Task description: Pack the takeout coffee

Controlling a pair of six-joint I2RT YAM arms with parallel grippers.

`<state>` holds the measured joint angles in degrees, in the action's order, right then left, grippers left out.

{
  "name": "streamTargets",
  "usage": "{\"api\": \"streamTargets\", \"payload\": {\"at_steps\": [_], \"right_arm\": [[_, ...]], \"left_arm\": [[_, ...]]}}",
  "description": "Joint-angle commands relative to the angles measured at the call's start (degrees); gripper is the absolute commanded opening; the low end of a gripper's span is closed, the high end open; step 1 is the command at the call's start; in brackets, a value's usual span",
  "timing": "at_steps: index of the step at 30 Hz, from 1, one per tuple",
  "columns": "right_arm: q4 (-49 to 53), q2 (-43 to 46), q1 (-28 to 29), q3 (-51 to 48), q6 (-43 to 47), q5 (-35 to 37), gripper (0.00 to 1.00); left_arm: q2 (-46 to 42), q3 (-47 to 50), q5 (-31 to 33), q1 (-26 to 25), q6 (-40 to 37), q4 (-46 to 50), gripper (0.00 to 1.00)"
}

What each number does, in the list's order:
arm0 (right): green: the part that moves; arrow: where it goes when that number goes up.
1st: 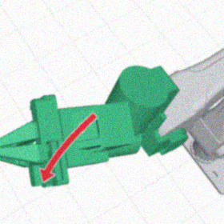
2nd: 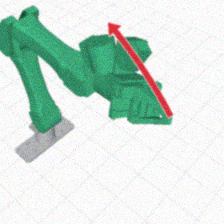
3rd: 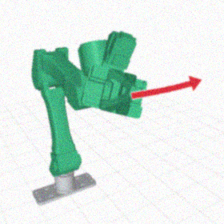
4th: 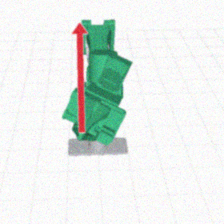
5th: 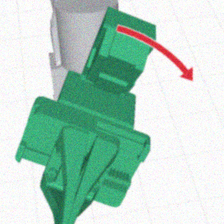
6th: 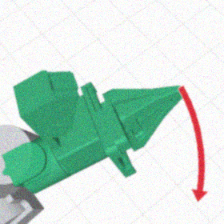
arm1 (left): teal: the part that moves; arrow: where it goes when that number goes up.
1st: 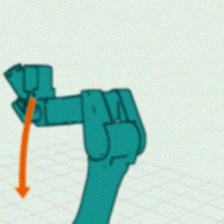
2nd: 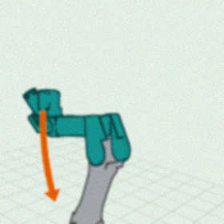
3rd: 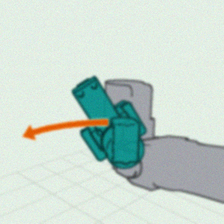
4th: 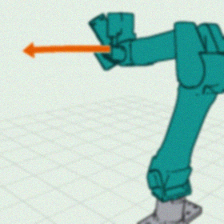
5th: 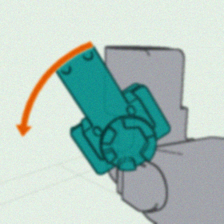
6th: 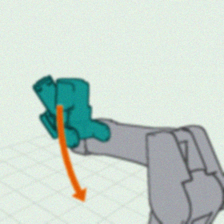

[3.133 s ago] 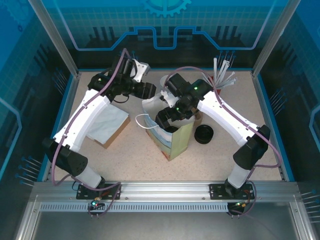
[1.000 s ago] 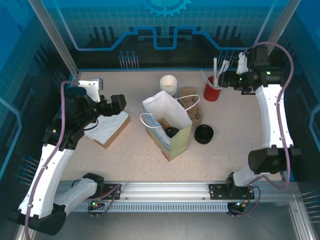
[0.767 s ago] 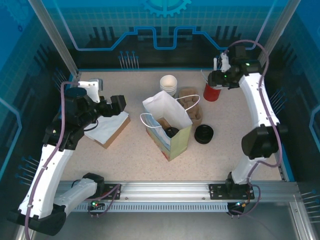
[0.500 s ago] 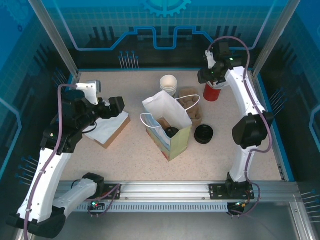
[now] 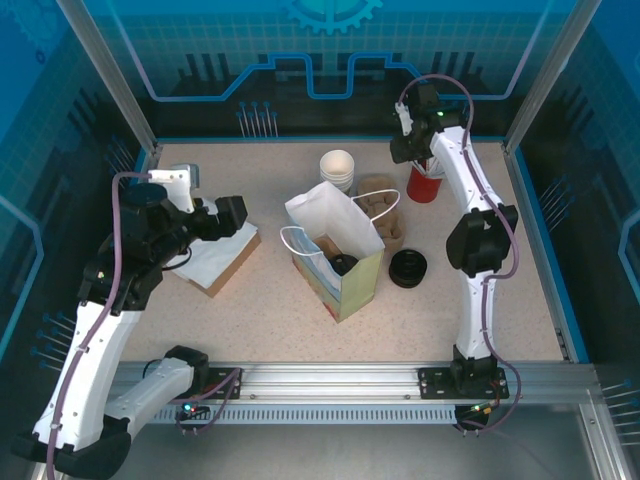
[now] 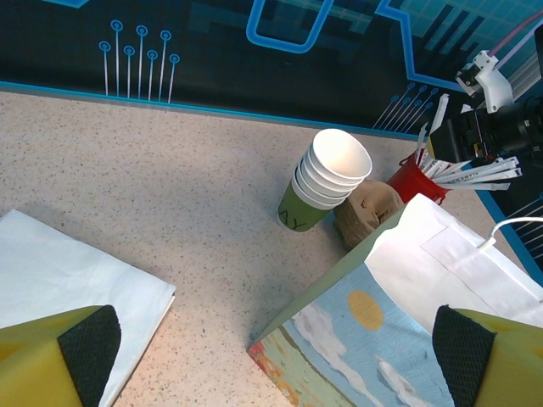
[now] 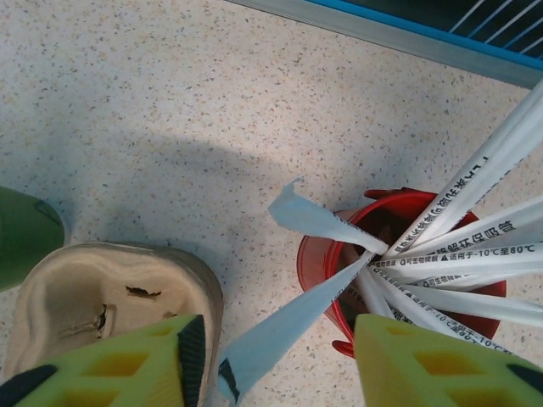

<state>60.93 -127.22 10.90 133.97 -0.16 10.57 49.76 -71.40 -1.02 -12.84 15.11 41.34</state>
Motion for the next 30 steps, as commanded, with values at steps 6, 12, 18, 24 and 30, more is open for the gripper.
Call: {"api": "streamTargets", "payload": {"at_steps": [6,12,18,24,30], "right_arm": [[0.34,-2.41,0.63,2.96,1.34,2.20,0.30],[0.55,-1.72,0.64,3.14,2.23,3.23,0.13],[2.14,1.57,0.72,3.03,2.88,4.50,0.07],[3.69,8.18,0.78,0.81,3.33,5.41,0.06],[5.06,16.20,0.98,-1.96,2.20,5.30,0.05]], "left_arm": [[-0.32,0.61,0.49,0.54,0.88,0.41,0.99],[-0.37,0.73,0.42,0.54,1.20,0.36,0.99],[-0.25,0.74,0.15,0.54,1.24,-0.12,0.99],[0.31,0.58,0.09,0.54,0.90,-0.63,0.99],[1.56,0.08,-0.87,0.60,0.98,-1.95,0.99]]}}
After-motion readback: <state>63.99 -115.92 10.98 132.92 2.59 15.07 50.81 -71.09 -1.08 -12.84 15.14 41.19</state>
